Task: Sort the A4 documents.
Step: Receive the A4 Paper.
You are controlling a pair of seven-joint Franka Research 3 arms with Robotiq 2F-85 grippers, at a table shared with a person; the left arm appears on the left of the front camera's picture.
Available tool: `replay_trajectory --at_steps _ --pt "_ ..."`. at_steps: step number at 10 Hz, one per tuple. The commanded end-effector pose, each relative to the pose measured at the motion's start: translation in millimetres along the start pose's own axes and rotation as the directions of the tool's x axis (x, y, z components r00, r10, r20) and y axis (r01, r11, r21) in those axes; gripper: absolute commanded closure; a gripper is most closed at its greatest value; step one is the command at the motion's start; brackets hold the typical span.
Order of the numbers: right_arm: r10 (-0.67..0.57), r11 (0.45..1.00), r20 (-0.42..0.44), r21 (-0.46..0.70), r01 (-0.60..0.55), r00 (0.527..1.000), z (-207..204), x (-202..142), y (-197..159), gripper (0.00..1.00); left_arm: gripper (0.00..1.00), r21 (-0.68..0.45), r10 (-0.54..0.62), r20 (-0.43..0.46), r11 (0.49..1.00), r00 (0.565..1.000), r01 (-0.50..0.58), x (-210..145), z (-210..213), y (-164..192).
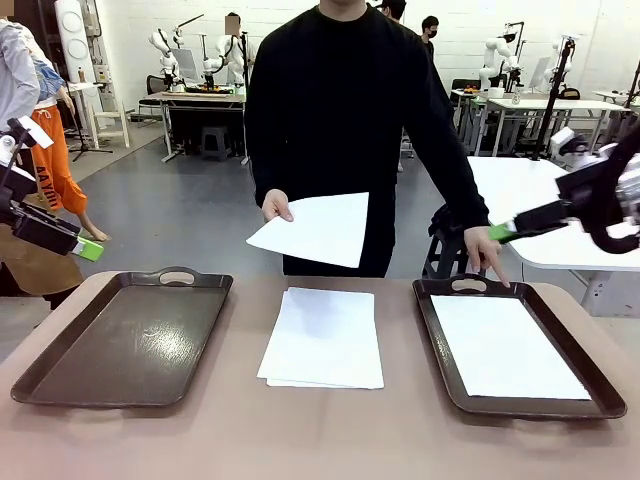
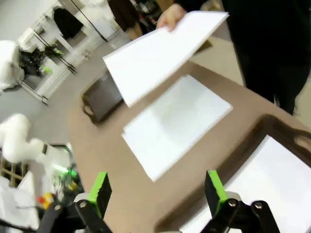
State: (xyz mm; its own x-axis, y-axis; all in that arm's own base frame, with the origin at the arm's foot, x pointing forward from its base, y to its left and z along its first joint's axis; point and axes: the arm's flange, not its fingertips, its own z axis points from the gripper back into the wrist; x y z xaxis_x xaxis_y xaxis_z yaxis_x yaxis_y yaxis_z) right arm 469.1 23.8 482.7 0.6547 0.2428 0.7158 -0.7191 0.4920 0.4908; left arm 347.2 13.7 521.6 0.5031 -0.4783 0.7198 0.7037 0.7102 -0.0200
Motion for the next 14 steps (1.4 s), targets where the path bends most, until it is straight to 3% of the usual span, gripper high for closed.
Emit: replay_trajectory --at_steps 1,2,5,7,10,14 --pt "-0.160 0.980 0.101 0.133 0.146 0.982 -26.3 23.9 -17.8 0.00 0.00 -0.003 -0.014 0.011 1.000 1.000 0.014 -1.3 -0.5 2.1" --pt "-0.245 0.956 0.123 0.195 0.219 0.962 -42.2 31.1 -26.6 0.00 0.00 -0.003 -0.014 0.011 1.000 1.000 0.014 -1.3 -0.5 2.1" --pt "-0.438 0.870 0.065 0.282 0.404 0.897 -104.3 46.7 -50.0 0.00 0.00 -0.003 -0.014 0.011 1.000 1.000 0.014 -1.3 -0.5 2.1" --pt "-0.493 0.844 0.025 0.258 0.471 0.870 -147.7 51.7 -56.3 0.00 0.00 -0.003 -0.014 0.011 1.000 1.000 0.014 -1.3 -0.5 2.1" --pt "-0.529 0.815 0.000 0.277 0.508 0.849 -196.9 57.4 -58.0 0.00 0.00 -0.003 -0.014 0.011 1.000 1.000 0.014 -1.3 -0.5 2.1" --pt "-0.607 0.729 -0.001 0.398 0.557 0.795 -240.7 65.1 -54.2 0.00 0.00 -0.003 -0.014 0.011 1.000 1.000 0.014 -1.3 -0.5 2.1"
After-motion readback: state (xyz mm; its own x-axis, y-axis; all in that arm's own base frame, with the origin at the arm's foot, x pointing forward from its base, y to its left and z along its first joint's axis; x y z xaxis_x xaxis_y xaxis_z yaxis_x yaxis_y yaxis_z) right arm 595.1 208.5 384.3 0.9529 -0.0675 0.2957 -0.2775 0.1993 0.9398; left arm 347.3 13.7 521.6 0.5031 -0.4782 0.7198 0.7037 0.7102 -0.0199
